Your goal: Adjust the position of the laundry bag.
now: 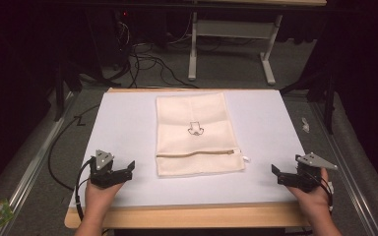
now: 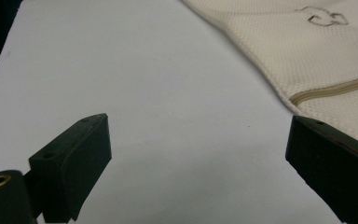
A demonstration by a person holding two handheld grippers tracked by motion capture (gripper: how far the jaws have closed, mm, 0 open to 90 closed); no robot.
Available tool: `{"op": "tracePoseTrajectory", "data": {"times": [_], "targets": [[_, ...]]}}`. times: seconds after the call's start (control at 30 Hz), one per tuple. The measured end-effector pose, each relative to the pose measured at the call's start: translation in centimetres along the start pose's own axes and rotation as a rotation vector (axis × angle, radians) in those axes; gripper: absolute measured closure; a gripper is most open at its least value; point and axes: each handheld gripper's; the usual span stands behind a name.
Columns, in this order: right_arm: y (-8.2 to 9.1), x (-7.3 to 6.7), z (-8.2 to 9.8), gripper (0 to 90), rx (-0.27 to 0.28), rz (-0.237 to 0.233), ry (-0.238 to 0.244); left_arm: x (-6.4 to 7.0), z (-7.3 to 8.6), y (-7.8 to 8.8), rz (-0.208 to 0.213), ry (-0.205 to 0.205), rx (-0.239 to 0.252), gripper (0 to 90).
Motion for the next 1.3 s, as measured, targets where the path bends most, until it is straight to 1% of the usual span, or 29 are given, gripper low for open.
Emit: {"op": "tracePoseTrajectory", "data": {"times": [0.07, 0.1, 0.13, 0.17, 0.3, 0.37, 0.43, 0.47, 0.5, 0.53, 0.6, 0.63, 0.67, 0.73, 0.77, 0.83, 0.87, 0.9, 0.97, 1.0, 1.03, 1.07, 1.1, 1.13, 1.17, 1.2, 1.23, 1.27, 1.3], "targets": [[0.1, 0.2, -0.1, 0.1, 0.015, -0.038, -0.018, -0.2, -0.3, 0.0, 0.048, 0.040, -0.014, 11.6], [0.1, 0.2, 0.0, 0.1, 0.021, -0.047, -0.023, -0.3, -0.4, 0.0, 0.070, 0.068, -0.018, 14.4], [0.2, 0.1, 0.0, 0.5, 0.020, -0.046, -0.020, -0.3, -0.5, 0.0, 0.085, 0.081, -0.016, 15.2], [0.2, 0.1, 0.0, 0.9, 0.019, -0.052, -0.025, -0.3, -0.6, 0.0, 0.092, 0.089, -0.012, 15.6], [0.1, -0.1, -0.2, 2.0, 0.027, -0.054, -0.024, 0.4, -1.0, 0.4, 0.127, 0.087, 0.006, 18.6], [0.0, -0.3, -0.2, 2.6, 0.025, -0.056, -0.022, 1.2, -1.2, 0.6, 0.164, 0.092, 0.009, 22.6], [0.0, -0.5, -0.3, 3.8, 0.022, -0.060, -0.011, 2.3, -1.4, 0.6, 0.204, 0.076, 0.004, 30.0], [0.0, -0.5, -0.3, 3.8, 0.022, -0.060, -0.011, 2.3, -1.4, 0.6, 0.204, 0.076, 0.004, 33.0], [0.0, -0.7, -0.3, 4.5, 0.018, -0.061, -0.012, 3.0, -1.4, 0.4, 0.219, 0.068, -0.007, 33.0], [0.0, -0.9, -0.3, 5.7, 0.019, -0.062, 0.003, 4.6, -1.4, -0.3, 0.261, 0.036, -0.040, 41.8], [-0.1, -1.1, -0.4, 6.9, 0.015, -0.064, 0.003, 6.4, -1.4, -1.1, 0.261, -0.025, -0.078, 45.1], [-0.1, -1.1, -0.4, 6.9, 0.015, -0.064, 0.003, 6.4, -1.4, -1.1, 0.261, -0.025, -0.078, 46.5], [-0.2, -1.2, -0.4, 7.4, 0.005, -0.069, 0.000, 7.9, -1.5, -1.8, 0.246, -0.077, -0.117, 46.8], [-0.3, -1.4, -0.4, 7.9, 0.004, -0.075, 0.008, 8.9, -1.4, -2.3, 0.228, -0.109, -0.133, 46.6], [-0.4, -1.5, -0.5, 8.8, 0.003, -0.080, 0.011, 9.1, -1.4, -2.5, 0.219, -0.120, -0.133, 45.6], [-0.4, -1.6, -0.5, 9.5, 0.004, -0.082, 0.015, 9.2, -1.4, -2.6, 0.215, -0.119, -0.134, 44.3], [-0.5, -2.0, -0.5, 11.1, -0.001, -0.094, 0.013, 9.3, -1.3, -2.9, 0.230, -0.108, -0.150, 44.3], [-0.6, -2.1, -0.5, 11.1, -0.002, -0.100, 0.015, 9.5, -1.3, -3.0, 0.235, -0.112, -0.163, 44.5], [-0.9, -2.4, -0.6, 10.6, -0.003, -0.113, 0.026, 9.7, -1.0, -3.2, 0.238, -0.143, -0.189, 47.8], [-1.0, -2.7, -0.7, 10.4, -0.006, -0.119, 0.021, 9.9, -0.9, -3.2, 0.236, -0.159, -0.197, 52.2], [-1.2, -2.9, -0.8, 10.4, -0.008, -0.127, 0.026, 9.9, -0.8, -3.2, 0.234, -0.164, -0.185, 55.8], [-1.4, -3.1, -0.9, 10.4, -0.009, -0.133, 0.033, 9.7, -0.8, -3.2, 0.232, -0.160, -0.184, 60.1], [-1.6, -3.5, -0.9, 10.3, -0.017, -0.132, 0.039, 9.7, -0.8, -3.2, 0.232, -0.160, -0.184, 67.1], [-1.8, -3.7, -1.0, 10.6, -0.023, -0.136, 0.048, 9.4, -0.8, -3.1, 0.247, -0.145, -0.199, 74.5], [-2.0, -3.9, -1.1, 11.4, -0.028, -0.145, 0.041, 9.2, -0.8, -3.1, 0.266, -0.139, -0.204, 81.7], [-2.2, -4.2, -1.1, 12.7, -0.036, -0.154, 0.033, 9.2, -0.8, -3.0, 0.276, -0.146, -0.208, 85.7], [-2.4, -4.4, -1.3, 15.3, -0.037, -0.157, 0.037, 9.2, -0.9, -2.9, 0.282, -0.159, -0.213, 86.8], [-2.5, -4.8, -1.4, 20.5, -0.037, -0.155, 0.038, 9.2, -0.9, -2.7, 0.288, -0.169, -0.217, 87.0], [-2.6, -5.2, -1.6, 33.5, -0.028, -0.146, 0.050, 9.2, -0.9, -2.4, 0.293, -0.176, -0.214, 87.1]]}}
Point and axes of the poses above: each handheld gripper's, and its own axes: y roughly backward along the jaws, z roughly out of its underside, x roughly to its right, and after that the axes turned 10 degrees about -z, right-handed
